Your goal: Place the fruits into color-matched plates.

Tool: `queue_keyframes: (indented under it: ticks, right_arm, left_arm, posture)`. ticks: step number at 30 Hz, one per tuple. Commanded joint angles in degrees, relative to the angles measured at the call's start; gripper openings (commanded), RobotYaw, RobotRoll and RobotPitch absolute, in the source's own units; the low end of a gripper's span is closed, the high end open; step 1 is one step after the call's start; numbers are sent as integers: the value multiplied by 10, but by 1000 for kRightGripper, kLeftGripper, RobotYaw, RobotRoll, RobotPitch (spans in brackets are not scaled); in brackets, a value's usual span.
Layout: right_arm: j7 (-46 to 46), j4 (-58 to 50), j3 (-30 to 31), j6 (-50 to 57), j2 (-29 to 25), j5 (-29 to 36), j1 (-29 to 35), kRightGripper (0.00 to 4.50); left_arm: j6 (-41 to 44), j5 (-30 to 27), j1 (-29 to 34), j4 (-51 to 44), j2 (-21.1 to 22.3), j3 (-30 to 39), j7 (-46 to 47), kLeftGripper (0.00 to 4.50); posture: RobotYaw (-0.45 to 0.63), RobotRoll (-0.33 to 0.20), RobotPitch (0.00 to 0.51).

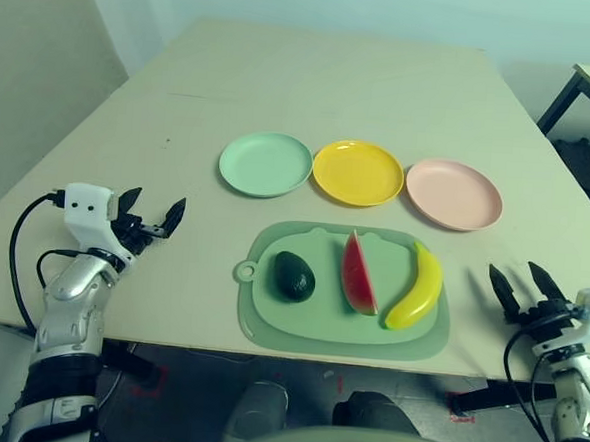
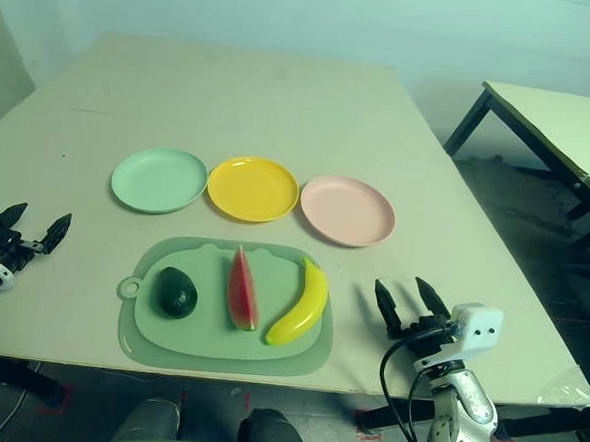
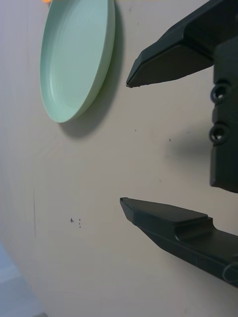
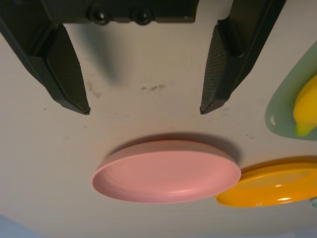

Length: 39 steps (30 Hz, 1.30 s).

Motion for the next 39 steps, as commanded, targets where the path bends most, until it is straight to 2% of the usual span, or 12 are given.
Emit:
queue_keyframes:
  ticks: [1,6,16,19,24,27,30,33,35,38,39]
  right_arm:
    - [1,24,-3,-7,0,-2,-4,4449]
    - [5,45,-9,-21,-3,2,-12,4449]
    - [18,77,-29,-41,-22,14,-14,4449]
    - [30,59,-31,-34,-39,13,-2,4449]
    - [71,-75,-18,29,-99,15,62,4449]
    - [60,-181,-30,93,-133,32,101,4449]
    - [16,-286,-41,167,-147,33,153,4449]
    - [-2,-339,-46,189,-146,13,203,4449]
    - [26,-363,-40,154,-156,-20,243,4449]
    - [48,-430,-39,159,-185,-57,309,4449]
    - [85,-447,-41,134,-201,-63,337,4449]
  left_arm:
    - [3,9,0,-1,3,-6,0,4500]
    - [4,7,-10,9,16,0,-7,4500]
    - [7,-24,-8,7,8,23,-9,4500]
    - [5,-40,-16,12,13,14,-51,4500]
    - [38,-99,-12,-27,65,-14,-230,4500]
    - [74,-133,-9,-45,103,-26,-328,4500]
    - [66,-112,0,-54,138,-72,-412,4500]
    - [51,-95,4,-62,150,-103,-452,4500]
    - [44,-89,7,-72,152,-114,-466,4500]
    - [52,-99,3,-77,151,-111,-476,4500]
    - [52,-100,-1,-73,151,-109,-480,4500]
  posture:
    - [177,0,41]
    - [164,0,41]
    - [101,0,30]
    - [86,0,36]
    - [39,0,59]
    - [23,0,69]
    - [-3,0,76]
    - [-18,0,74]
    - [-35,0,74]
    - [-58,0,77]
    - [-67,0,79]
